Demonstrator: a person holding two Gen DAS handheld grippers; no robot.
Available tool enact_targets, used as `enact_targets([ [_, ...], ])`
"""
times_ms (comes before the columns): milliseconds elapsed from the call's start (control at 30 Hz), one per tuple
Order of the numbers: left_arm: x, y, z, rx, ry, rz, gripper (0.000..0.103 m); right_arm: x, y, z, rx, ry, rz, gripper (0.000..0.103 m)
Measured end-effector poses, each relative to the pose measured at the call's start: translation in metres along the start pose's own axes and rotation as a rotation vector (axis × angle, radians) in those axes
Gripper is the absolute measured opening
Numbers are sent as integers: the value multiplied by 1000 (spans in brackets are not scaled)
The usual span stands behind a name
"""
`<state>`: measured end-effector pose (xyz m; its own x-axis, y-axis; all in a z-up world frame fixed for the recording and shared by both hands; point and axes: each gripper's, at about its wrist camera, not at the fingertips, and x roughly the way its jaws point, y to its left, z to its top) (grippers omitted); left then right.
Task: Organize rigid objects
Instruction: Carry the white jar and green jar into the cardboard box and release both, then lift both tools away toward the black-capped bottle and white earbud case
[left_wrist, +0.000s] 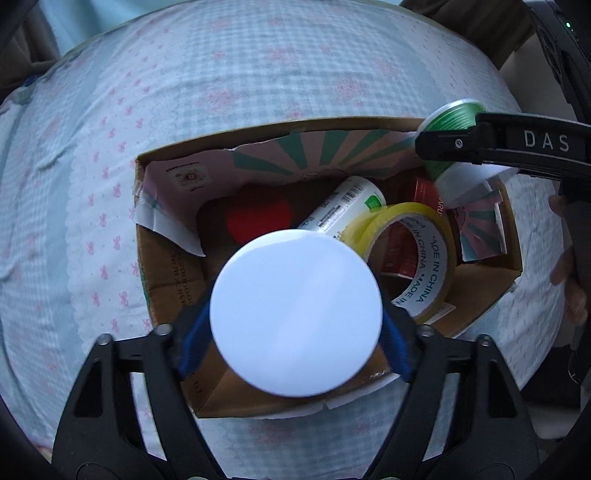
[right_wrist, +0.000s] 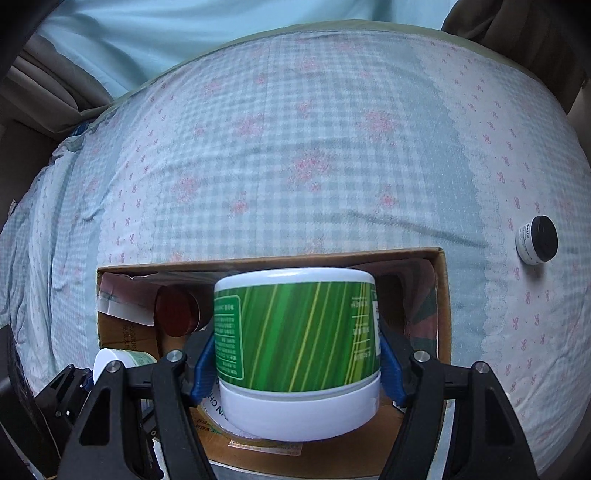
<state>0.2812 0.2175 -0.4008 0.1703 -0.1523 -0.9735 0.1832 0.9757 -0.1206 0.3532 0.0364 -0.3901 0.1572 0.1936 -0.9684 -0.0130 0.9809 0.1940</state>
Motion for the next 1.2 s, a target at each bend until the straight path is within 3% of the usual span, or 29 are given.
enact_targets([
  [33,-3,-1,0,9,-13,-11,103,1,0,0,5,-3,6,74],
  [67,-5,-3,0,17,-18,-9,103,-3,0,0,9,-31,15,97],
  [100,-7,-4,-1,24,-20,-6,103,-7,-1,-1,9,-59,19,103],
  [167,-13,-3,-3,26,-33,-11,103,-15,-3,-4,7,-101,31,103],
  [567,-63,2,-29,-36,-114,-11,103,-52,1,-28,-2,-122,30,103],
  [1067,-162,-15,-79,-62,-234,67,103,-155,16,-93,-70,-192,5,103],
  [1200,-184,-27,-80,-67,-256,37,103,-183,11,-109,-55,-211,-6,103],
])
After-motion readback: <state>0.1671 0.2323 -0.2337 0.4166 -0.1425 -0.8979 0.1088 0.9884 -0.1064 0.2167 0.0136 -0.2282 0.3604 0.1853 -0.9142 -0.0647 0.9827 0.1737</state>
